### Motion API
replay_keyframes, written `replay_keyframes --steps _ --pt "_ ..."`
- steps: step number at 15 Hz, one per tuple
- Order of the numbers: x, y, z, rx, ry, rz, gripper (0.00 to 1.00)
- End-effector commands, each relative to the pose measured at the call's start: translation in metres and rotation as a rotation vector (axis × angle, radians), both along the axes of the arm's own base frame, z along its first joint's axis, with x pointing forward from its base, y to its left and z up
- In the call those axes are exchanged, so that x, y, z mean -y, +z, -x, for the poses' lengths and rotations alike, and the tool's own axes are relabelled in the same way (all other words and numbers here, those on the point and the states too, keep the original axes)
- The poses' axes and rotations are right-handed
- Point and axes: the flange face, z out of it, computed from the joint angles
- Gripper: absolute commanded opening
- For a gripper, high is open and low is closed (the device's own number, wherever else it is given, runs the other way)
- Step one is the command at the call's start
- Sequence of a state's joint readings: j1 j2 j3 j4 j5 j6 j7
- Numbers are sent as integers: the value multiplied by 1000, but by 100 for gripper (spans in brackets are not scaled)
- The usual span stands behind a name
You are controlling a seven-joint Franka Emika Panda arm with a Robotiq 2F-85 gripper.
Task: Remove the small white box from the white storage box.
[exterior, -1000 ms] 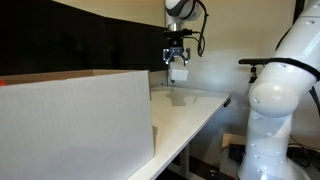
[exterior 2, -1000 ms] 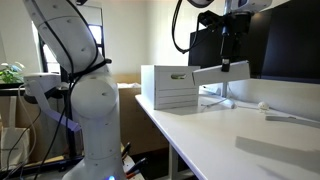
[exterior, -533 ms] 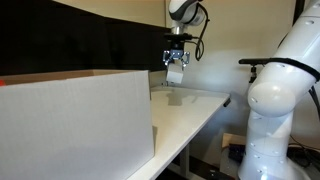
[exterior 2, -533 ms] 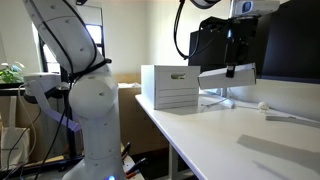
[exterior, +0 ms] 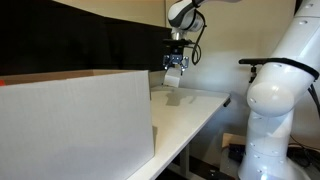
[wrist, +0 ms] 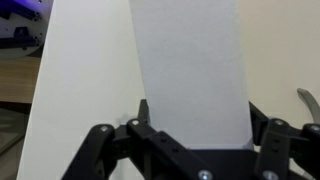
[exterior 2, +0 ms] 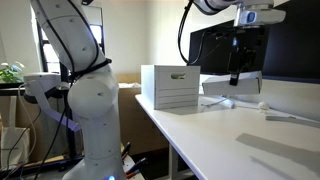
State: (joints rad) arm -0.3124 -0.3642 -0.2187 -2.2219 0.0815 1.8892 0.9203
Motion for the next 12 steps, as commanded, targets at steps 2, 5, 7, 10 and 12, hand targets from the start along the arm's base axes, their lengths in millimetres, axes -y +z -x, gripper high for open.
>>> replay_keyframes --steps 2,5,7,10,12 --pt "14 -9 -1 -18 -80 -12 62" --pt "23 -15 3 -35 -127 -21 62" --pt "32 -21 8 -47 -161 -28 62" --pt "44 -31 14 -63 -215 -46 62" --pt "52 -38 18 -75 -249 -58 62"
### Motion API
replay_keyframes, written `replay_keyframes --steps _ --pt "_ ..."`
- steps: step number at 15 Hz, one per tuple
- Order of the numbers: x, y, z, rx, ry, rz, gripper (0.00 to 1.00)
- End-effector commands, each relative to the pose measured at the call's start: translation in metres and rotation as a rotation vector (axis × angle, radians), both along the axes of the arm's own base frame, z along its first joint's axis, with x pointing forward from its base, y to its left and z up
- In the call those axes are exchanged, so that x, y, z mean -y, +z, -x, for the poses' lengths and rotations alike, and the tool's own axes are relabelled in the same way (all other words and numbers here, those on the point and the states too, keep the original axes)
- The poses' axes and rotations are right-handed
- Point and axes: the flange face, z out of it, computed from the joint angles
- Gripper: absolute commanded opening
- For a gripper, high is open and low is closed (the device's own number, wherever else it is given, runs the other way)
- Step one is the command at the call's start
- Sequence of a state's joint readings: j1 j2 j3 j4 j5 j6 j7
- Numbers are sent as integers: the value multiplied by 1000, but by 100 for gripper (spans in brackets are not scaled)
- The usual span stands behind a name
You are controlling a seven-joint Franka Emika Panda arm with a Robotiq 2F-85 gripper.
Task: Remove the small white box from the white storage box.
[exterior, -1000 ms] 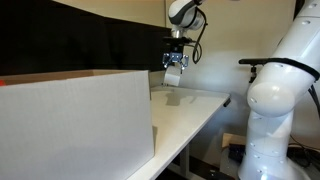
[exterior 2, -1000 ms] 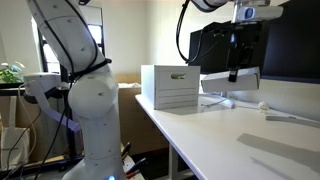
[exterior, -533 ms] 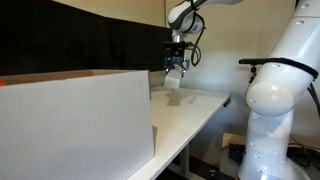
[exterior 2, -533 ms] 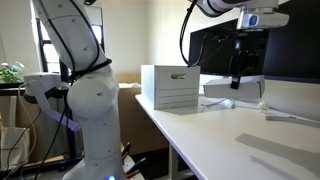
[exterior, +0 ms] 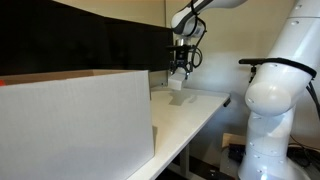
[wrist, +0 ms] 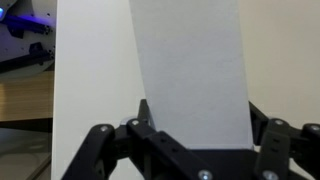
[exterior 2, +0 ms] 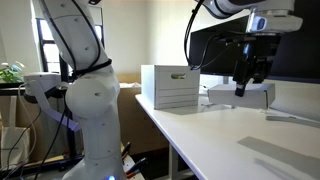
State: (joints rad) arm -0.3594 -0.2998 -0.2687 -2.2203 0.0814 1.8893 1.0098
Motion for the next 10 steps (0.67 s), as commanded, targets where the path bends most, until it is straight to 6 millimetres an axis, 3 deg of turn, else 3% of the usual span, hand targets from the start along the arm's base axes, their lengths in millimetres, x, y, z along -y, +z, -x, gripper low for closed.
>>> replay_keyframes --steps 1,10 --pt "14 -12 6 -16 -80 -18 62" --pt "47 -48 26 -70 -195 -78 62"
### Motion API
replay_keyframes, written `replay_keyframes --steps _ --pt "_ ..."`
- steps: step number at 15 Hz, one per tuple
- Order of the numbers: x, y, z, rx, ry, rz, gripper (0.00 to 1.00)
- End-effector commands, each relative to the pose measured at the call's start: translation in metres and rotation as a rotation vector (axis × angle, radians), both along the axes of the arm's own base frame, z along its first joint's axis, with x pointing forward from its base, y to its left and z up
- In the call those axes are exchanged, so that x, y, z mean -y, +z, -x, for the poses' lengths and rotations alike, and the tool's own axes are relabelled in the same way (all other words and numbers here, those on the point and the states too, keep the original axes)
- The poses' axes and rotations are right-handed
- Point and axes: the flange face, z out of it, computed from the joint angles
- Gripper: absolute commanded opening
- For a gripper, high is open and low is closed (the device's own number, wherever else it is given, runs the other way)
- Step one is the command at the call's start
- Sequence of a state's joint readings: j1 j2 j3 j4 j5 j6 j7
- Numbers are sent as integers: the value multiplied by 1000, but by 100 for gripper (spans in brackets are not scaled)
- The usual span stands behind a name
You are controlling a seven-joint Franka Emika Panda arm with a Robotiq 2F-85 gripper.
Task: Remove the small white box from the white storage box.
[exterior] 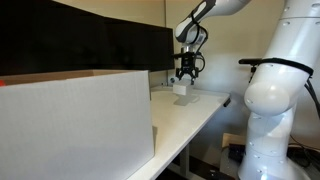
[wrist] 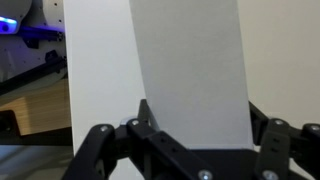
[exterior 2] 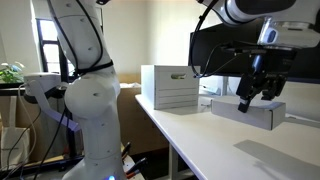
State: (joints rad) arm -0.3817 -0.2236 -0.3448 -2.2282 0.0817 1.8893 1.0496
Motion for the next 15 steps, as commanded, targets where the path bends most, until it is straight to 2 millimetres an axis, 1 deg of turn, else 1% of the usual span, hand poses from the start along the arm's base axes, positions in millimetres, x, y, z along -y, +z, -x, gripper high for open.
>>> replay_keyframes --steps 1,7,10,15 --pt "11 -9 8 1 -71 -27 62" --pt "28 -31 16 -35 -135 -54 62" --pt "36 -44 20 -68 -169 -63 62" --pt "44 -62 26 -114 -207 -74 62"
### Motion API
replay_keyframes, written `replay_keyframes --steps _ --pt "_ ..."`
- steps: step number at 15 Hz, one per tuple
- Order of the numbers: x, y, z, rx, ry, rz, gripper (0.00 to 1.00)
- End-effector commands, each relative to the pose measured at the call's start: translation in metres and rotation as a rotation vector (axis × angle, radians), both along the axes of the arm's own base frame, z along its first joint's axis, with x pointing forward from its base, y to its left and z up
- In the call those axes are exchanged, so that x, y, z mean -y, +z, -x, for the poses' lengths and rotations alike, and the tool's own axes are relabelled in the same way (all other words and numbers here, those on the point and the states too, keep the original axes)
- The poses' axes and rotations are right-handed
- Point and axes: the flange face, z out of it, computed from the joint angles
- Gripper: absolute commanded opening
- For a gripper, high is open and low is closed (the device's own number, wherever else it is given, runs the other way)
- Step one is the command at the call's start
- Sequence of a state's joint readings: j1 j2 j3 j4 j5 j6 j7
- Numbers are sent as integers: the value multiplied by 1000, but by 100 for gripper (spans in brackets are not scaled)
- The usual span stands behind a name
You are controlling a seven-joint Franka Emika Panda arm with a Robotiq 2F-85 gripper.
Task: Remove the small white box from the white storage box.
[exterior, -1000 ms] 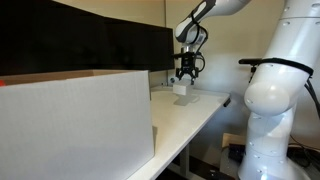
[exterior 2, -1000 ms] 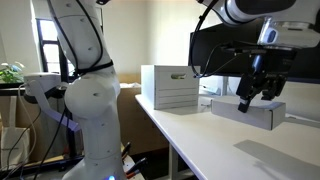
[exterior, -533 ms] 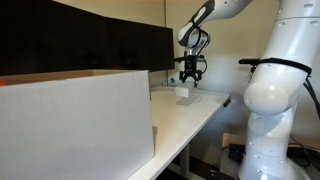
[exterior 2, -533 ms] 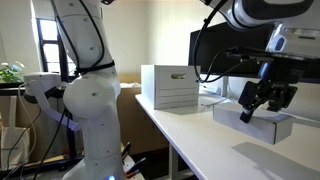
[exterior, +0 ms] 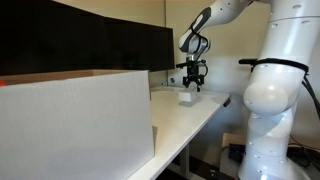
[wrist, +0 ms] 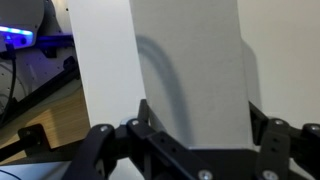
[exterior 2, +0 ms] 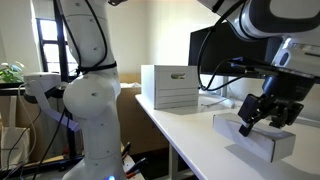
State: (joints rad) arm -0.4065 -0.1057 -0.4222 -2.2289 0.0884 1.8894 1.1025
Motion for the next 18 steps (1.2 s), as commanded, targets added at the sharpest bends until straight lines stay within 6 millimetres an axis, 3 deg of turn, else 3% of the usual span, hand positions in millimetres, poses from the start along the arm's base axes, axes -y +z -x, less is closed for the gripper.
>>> replay_keyframes --steps 1,9,18 --pt "6 -14 2 -7 -59 -19 62" --pt "11 -38 4 -25 -91 -47 62" --pt "15 -46 10 -37 -112 -60 62"
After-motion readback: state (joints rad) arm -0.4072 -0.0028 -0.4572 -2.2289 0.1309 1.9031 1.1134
